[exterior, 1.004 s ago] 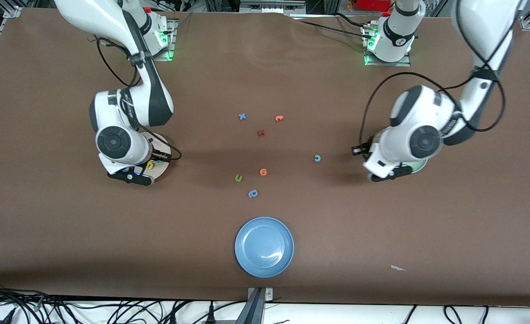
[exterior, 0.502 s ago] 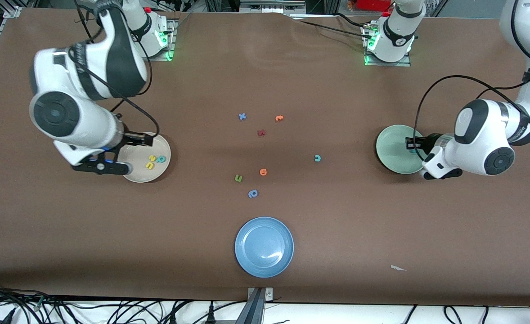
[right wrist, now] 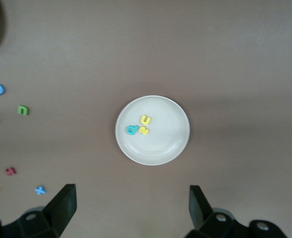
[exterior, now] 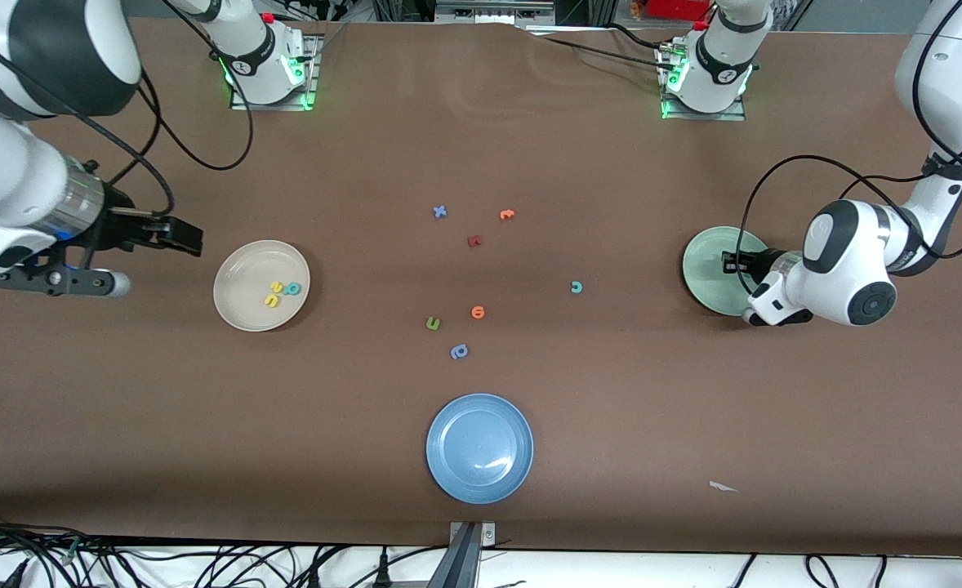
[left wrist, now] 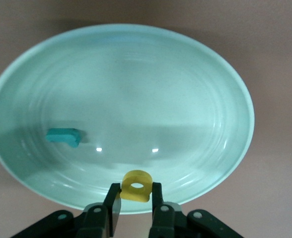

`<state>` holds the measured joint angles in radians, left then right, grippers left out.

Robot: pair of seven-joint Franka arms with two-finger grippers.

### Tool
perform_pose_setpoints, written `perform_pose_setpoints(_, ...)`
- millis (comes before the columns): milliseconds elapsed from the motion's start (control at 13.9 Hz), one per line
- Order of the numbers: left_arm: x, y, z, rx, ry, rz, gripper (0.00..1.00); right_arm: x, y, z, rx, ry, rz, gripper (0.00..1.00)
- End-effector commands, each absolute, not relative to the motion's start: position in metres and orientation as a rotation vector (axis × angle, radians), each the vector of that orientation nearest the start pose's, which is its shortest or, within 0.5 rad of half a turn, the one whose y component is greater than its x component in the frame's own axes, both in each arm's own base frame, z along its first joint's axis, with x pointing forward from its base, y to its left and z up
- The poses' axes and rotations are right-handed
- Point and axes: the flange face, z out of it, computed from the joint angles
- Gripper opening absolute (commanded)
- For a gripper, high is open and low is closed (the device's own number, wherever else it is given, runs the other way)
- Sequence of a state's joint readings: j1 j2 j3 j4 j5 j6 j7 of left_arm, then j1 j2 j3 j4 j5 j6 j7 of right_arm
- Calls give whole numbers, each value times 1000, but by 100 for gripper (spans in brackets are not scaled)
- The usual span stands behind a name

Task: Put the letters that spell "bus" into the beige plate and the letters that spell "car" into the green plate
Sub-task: 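Release the o on the green plate while the right gripper returns to rest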

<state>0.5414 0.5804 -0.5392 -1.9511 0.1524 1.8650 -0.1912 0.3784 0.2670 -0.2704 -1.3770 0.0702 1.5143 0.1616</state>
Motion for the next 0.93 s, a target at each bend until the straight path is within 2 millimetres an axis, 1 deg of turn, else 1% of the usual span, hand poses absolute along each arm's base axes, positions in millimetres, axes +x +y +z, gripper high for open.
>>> perform_pose_setpoints(0,549,13,201,-3097,-126,872,97,598,89,553,-3155,-5,112,100)
perform_pose_setpoints(72,551,12,212,-3094,-130,851,100,590,69,553,-3167,30,76,100)
perform_pose_setpoints(143,555,10,225,-3102,-134,816,100,583,59,559,-3161,43,16,100)
perform_pose_setpoints(215,556,4,236,-3105,-127,796,100,579,54,576,-3162,56,-62,100)
perform_pose_setpoints(287,562,-12,250,-3131,-168,771,100,570,51,599,-3156,69,-134,100)
perform_pose_setpoints(359,565,-29,258,-3157,-295,777,100,557,49,615,-3155,82,-176,100)
perform_pose_setpoints(430,568,-48,266,-3164,-372,770,100,548,45,617,-3165,75,-142,100)
perform_pose_setpoints(502,569,-69,271,-3158,-422,759,99,537,45,619,-3173,71,-58,100)
perform_pose_setpoints(574,570,-89,275,-3156,-480,725,99,531,45,619,-3180,70,-7,100)
perform_pose_setpoints(646,570,-109,278,-3155,-544,691,99,531,38,617,-3181,84,18,100)
perform_pose_setpoints(717,571,-132,277,-3154,-605,648,99,535,28,613,-3173,99,37,100)
perform_pose_setpoints(789,571,-159,274,-3158,-668,600,99,544,27,606,-3167,96,62,100)
perform_pose_setpoints(861,571,-182,272,-3159,-744,548,99,547,25,601,-3159,104,94,100)
